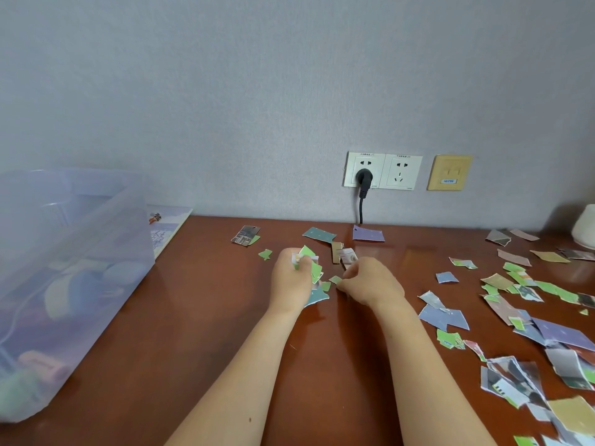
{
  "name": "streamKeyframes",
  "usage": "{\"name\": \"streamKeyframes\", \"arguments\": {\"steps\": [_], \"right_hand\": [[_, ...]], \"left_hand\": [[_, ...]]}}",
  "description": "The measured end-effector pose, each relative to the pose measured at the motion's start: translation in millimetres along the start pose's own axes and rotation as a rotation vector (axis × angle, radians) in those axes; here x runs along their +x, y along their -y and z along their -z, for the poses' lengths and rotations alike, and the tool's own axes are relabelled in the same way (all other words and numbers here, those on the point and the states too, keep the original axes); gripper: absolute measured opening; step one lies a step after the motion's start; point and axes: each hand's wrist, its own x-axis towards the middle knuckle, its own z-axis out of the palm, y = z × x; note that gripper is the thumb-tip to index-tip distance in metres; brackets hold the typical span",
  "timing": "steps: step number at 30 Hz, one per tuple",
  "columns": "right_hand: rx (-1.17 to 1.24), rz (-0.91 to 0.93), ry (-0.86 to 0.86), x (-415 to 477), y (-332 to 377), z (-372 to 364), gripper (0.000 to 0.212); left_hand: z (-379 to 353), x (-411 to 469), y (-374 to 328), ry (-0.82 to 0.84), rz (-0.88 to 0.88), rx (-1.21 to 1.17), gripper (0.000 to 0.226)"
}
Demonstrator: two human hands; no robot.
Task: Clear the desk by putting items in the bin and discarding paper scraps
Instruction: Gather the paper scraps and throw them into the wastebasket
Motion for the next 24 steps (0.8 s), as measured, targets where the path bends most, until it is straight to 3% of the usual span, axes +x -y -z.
{"name": "streamKeyframes", "arguments": {"steps": [6,16,24], "right_hand": [[-0.026,0.001,0.022,0,4,-1,0.019],[-0.06,0.022,-0.008,1,7,-7,0.011],[-0.096,0.041,0.021,1,12,-8,0.024]], "left_hand": [[-1,2,3,-0.006,0.003,0.018,0.017],[0,1,3,0.008,-0.002,-0.027,0.019],[1,0,1,0.008,-0.017,-0.022,0.024]]}}
